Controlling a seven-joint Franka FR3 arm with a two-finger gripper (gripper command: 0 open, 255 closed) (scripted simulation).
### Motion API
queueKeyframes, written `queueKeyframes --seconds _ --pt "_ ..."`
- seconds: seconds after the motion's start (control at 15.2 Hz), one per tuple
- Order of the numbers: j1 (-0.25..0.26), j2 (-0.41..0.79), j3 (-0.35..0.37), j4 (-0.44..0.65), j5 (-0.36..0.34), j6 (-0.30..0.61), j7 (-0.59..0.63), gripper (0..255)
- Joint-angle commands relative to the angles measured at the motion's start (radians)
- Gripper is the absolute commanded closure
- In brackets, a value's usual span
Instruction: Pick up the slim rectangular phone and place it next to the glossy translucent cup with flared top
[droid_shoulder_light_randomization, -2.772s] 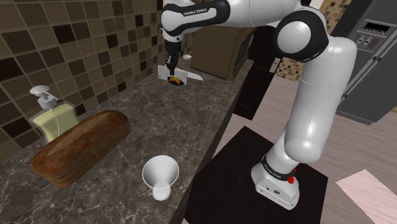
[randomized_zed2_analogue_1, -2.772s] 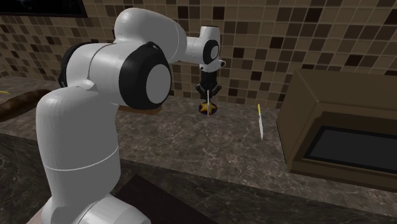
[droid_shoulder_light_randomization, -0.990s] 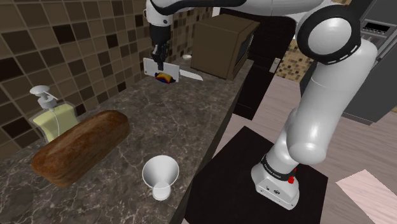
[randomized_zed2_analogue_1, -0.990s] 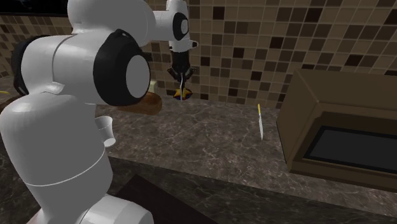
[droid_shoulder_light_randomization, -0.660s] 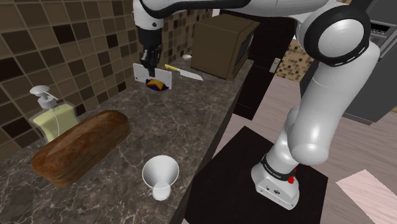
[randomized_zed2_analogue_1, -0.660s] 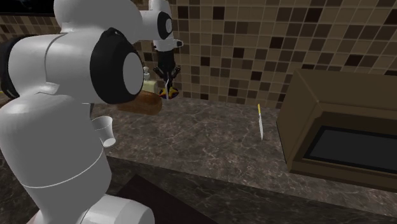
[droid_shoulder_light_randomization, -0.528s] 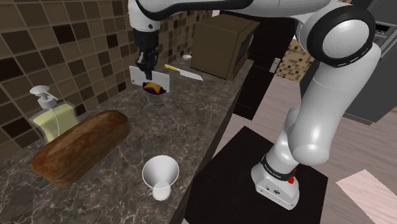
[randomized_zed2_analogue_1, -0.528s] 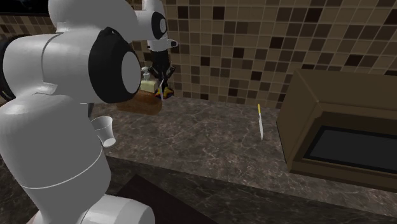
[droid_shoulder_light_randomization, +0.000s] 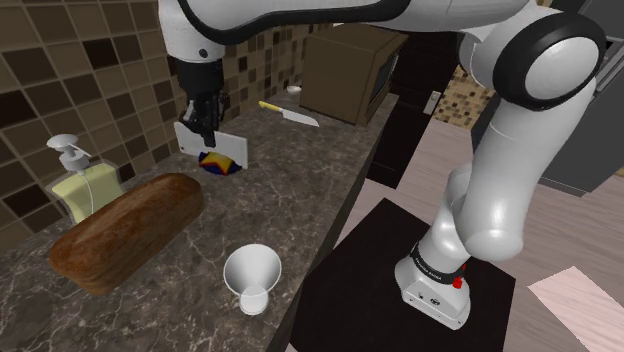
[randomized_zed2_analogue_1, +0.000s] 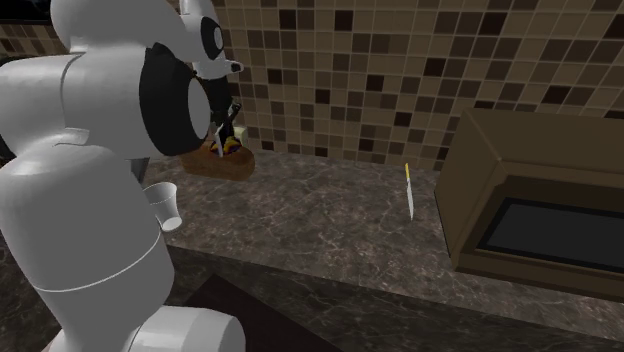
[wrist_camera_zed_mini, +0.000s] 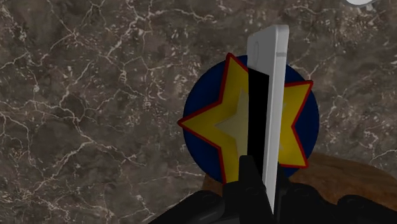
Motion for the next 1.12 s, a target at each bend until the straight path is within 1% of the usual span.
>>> queueKeyframes --seconds 0.0,0.33,0.59,0.86,1.06 --pt "0.026 0.019 0.019 0.019 -0.006 0.0 0.047 255" --pt "0.098 0.08 0.063 0.098 -0.025 -0.023 0.162 255" --pt "0.161 0.149 0.094 0.191 -0.048 -0.051 0.252 255" --pt "0.233 0.239 0.118 0.317 -0.078 -0.092 0.338 255" --pt "0.295 0.323 0.13 0.442 -0.104 -0.136 0.398 255"
